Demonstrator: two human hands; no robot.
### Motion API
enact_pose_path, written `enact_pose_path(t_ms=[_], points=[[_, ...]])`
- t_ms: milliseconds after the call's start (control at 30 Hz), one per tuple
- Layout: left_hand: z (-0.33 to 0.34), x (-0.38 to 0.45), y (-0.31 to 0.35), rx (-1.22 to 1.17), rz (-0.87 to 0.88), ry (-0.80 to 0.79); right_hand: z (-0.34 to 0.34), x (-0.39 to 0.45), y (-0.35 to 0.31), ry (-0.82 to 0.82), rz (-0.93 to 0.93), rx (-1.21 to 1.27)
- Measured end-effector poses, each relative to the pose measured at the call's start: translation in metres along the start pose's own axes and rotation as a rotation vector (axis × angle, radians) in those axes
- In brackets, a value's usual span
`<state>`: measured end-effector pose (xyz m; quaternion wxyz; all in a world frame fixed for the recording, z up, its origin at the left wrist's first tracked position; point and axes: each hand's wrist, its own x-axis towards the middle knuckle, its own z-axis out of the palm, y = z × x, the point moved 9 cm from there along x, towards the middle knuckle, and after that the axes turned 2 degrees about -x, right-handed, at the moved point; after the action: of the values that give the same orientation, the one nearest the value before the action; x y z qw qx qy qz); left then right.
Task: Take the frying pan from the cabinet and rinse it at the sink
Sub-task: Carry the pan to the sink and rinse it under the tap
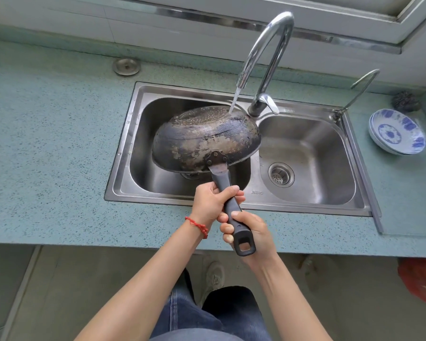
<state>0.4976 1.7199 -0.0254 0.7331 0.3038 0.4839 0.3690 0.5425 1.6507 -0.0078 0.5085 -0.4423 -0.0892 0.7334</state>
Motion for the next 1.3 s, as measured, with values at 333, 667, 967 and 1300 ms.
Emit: enact_pose_path(t_ms=[333,667,967,1300], points=[[-0.001,-0.002,0.002,0.003,-0.012,-0.005,0.001,0.001,0.000,-0.002,-0.019,-0.001],[0.013,-0.006,-0.015,-0.250,-0.112,-0.080,-0.004,-0.013,-0.018,0.154,-0.072,-0.319],[0.019,-0.010,-0.020,-0.393,-0.157,-0.084,-0.009,-0.017,-0.023,0.200,-0.045,-0.493],[0.010,-0.015,0.008,-0.059,0.103,-0.018,0.009,-0.023,-0.034,0.110,0.053,-0.702]])
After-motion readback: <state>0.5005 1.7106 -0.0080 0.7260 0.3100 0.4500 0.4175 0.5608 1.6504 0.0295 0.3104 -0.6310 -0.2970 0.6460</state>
